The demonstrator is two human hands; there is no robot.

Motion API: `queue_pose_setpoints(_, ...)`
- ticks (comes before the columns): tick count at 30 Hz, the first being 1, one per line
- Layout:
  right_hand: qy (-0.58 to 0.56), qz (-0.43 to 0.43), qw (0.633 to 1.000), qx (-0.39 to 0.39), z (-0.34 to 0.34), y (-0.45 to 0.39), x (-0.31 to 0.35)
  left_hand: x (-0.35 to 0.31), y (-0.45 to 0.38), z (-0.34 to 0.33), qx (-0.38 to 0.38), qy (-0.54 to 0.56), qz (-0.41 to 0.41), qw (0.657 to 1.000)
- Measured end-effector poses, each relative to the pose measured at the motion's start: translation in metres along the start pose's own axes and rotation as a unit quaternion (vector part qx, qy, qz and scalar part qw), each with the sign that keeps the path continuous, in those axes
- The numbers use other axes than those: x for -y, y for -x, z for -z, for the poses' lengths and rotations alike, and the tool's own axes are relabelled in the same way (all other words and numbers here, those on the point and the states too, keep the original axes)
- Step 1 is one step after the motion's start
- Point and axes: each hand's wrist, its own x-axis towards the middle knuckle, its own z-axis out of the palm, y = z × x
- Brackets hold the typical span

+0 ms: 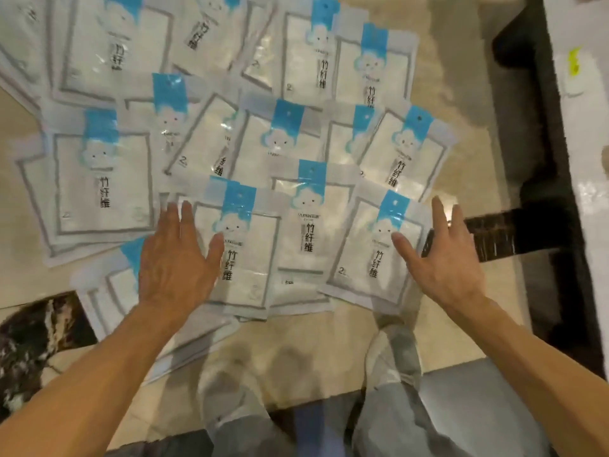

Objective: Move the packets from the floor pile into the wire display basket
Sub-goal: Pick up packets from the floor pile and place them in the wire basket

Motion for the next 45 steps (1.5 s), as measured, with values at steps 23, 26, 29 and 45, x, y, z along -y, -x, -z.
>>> queue_pose_setpoints(23,-0.390,-0.163,0.903,-0.077,-0.107,-0.050,-0.037,0.013,-0.035,-0.053,-0.098,0.303,0.133,0.939)
queue_pose_setpoints(26,-0.381,-0.172,0.908,-0.033,-0.104,-0.052,-0.030,0.014,-0.026,-0.046,-0.048,0.328,0.120,0.936)
queue_pose_setpoints(29,-0.326,-0.139,0.935,-0.005,-0.103,-0.050,-0.023,0.020,-0.022,-0.048,-0.017,0.363,0.129,0.923)
queue_pose_setpoints(45,-0.405,-0.099,0.890,0.187,-0.087,-0.030,-0.026,0.033,0.001,-0.065,0.124,0.548,0.173,0.809)
